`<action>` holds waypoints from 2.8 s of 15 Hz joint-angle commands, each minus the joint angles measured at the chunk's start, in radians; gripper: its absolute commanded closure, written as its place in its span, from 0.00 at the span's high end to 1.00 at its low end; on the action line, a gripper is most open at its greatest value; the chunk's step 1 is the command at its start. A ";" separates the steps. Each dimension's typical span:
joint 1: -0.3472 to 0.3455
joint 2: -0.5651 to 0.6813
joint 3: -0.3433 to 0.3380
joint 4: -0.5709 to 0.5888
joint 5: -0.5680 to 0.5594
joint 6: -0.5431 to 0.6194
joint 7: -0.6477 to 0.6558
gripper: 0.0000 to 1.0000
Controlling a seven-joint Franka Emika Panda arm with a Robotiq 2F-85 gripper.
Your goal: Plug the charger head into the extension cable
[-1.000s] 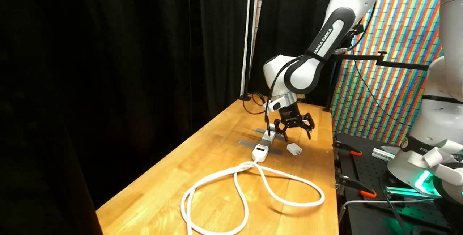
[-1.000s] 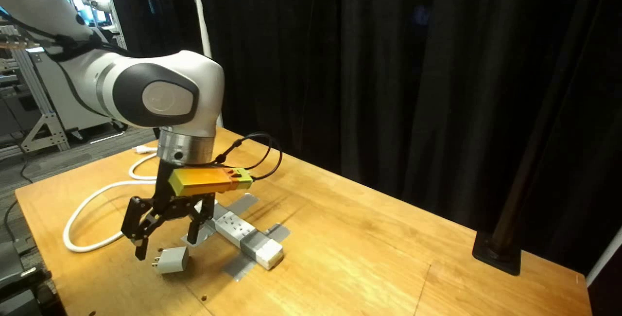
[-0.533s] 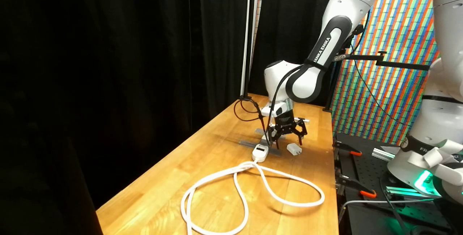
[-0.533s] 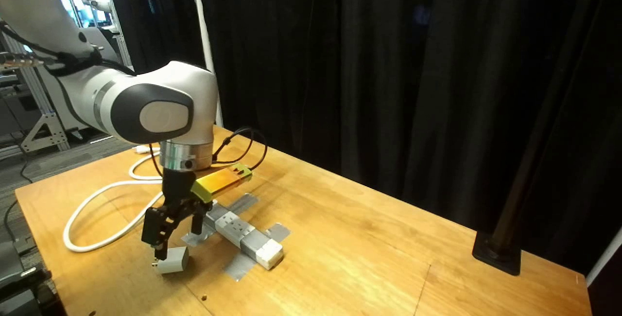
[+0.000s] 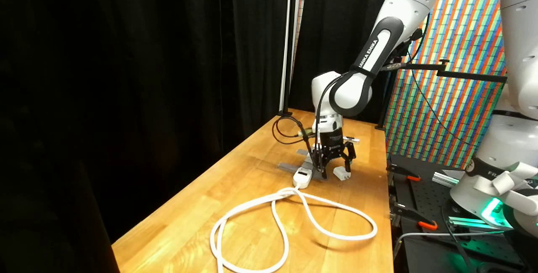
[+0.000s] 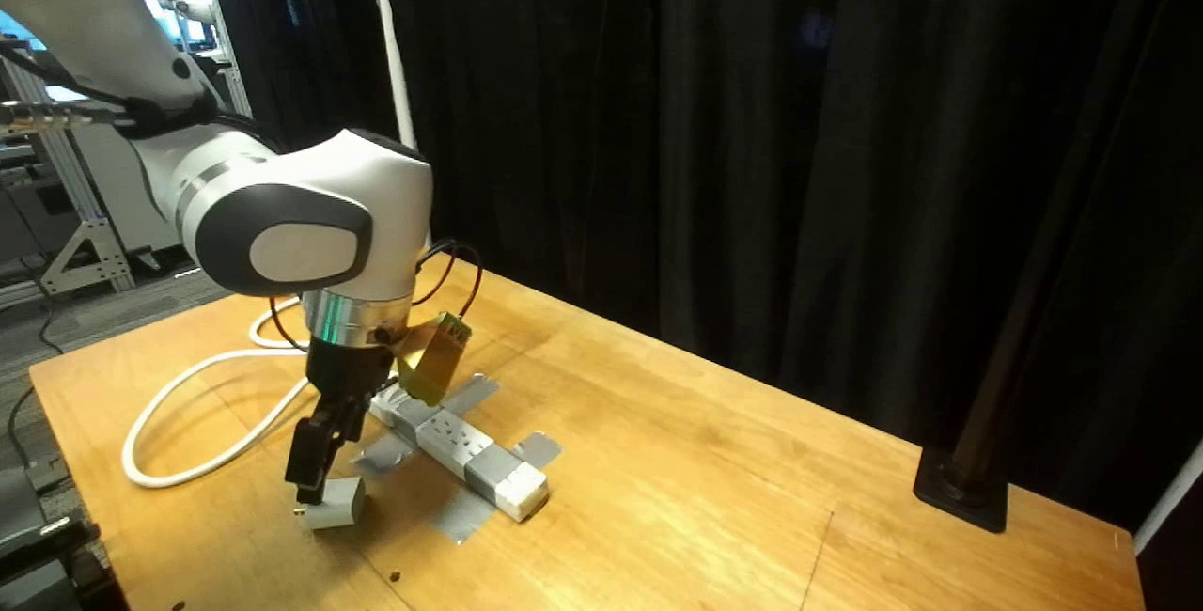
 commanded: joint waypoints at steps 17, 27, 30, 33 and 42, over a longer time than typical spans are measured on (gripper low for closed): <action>0.095 0.000 -0.152 0.016 0.107 -0.059 -0.193 1.00; 0.104 0.002 -0.165 -0.003 0.060 0.036 -0.161 0.42; 0.143 -0.006 -0.207 -0.017 0.004 0.044 -0.039 0.23; 0.180 -0.008 -0.245 -0.016 -0.067 0.025 0.110 0.23; 0.297 -0.160 -0.340 -0.058 -0.373 -0.083 0.818 0.23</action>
